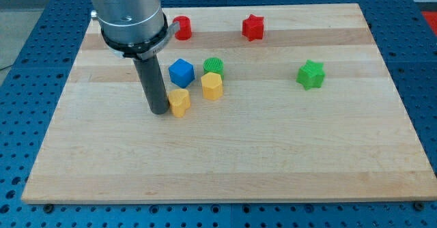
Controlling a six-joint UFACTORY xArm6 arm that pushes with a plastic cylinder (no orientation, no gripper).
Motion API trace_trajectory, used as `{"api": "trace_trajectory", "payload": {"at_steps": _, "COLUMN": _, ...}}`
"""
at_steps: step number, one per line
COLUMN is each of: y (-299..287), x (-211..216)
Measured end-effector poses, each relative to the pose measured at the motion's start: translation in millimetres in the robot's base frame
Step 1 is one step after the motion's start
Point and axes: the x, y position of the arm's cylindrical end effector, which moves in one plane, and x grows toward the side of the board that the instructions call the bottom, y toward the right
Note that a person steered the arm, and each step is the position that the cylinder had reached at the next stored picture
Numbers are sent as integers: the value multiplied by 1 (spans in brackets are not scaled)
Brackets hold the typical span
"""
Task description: Push the yellow heart into the blue cube
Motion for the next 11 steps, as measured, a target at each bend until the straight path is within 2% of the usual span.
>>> {"api": "trace_trajectory", "payload": {"at_steps": 1, "y": -5, "x": 39}}
{"api": "trace_trajectory", "payload": {"at_steps": 2, "y": 3, "x": 48}}
{"api": "trace_trajectory", "payload": {"at_steps": 4, "y": 10, "x": -19}}
{"api": "trace_trajectory", "payload": {"at_steps": 6, "y": 8, "x": 18}}
{"api": "trace_trajectory", "payload": {"at_steps": 10, "y": 46, "x": -24}}
{"api": "trace_trajectory", "payload": {"at_steps": 11, "y": 10, "x": 19}}
